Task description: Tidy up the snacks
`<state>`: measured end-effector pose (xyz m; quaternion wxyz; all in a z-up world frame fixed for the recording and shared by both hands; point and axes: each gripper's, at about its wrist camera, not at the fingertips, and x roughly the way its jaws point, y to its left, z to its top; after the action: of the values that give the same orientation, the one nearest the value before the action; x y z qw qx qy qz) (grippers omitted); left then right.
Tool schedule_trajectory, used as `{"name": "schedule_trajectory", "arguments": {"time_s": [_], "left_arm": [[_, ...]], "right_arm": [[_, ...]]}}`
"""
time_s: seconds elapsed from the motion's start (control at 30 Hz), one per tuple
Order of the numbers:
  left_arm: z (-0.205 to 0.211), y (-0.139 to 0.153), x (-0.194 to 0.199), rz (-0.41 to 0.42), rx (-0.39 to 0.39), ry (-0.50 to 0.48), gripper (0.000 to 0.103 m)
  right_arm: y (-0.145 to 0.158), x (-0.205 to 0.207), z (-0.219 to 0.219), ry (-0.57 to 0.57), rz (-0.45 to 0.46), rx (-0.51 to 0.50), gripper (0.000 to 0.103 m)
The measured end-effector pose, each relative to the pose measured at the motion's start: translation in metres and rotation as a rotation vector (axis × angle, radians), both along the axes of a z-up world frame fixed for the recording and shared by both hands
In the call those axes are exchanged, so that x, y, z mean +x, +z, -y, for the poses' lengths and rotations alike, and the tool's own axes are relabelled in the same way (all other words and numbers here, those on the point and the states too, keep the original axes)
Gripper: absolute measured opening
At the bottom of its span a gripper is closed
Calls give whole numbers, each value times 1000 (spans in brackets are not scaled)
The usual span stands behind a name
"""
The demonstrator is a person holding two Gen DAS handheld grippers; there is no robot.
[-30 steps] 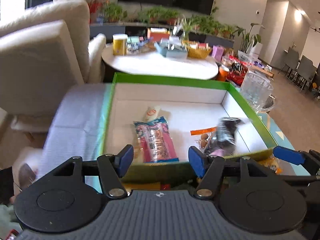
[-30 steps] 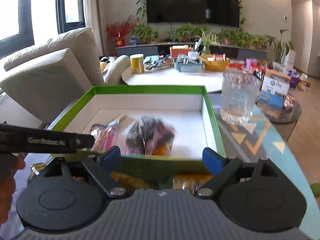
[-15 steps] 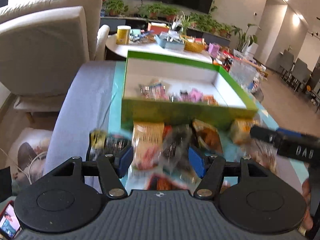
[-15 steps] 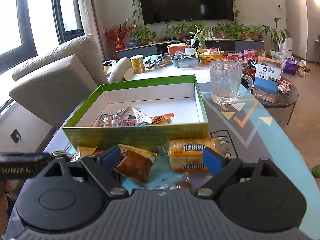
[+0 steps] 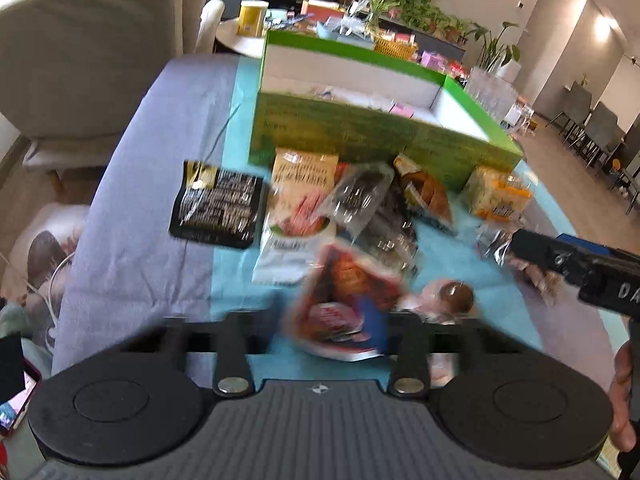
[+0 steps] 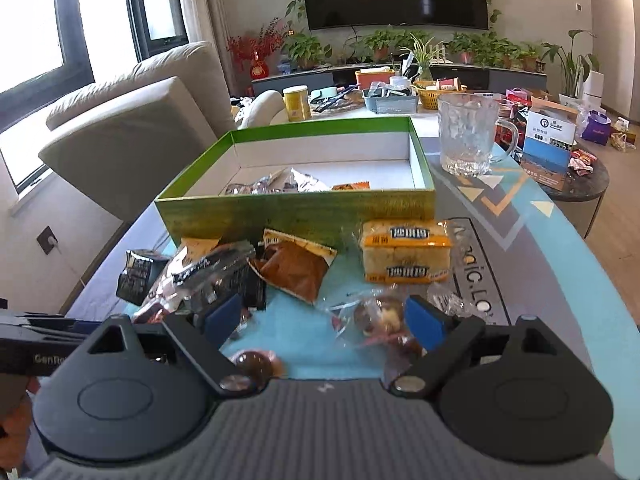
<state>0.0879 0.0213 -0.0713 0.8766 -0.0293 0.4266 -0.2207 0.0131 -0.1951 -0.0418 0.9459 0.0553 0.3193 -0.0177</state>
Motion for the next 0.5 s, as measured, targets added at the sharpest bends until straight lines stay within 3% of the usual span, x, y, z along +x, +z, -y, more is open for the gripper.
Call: {"name": "schedule_trajectory", "arguments": {"time_s": [0.13,0.23,0.37,0.47,0.5], "left_arm": [[-11,4,-18,13,-39,-11,12],[-19,4,-34,-16,-42,3,8],[-22,7,-61,-39,0,-56,8],[-20,12,-75,-37,38,-112,18],[-18,15,-77,-15,58,-128,26]], "right_arm": [[-2,-3,2,-5,-7,6,45],[-7,-3,1,-1,-18,11,45],[-14,-5,-3,21,-46,4,45],[-19,-5,-8,33,-66,-1,45],[-20,-4,-9,34,-70,-2,45]]}}
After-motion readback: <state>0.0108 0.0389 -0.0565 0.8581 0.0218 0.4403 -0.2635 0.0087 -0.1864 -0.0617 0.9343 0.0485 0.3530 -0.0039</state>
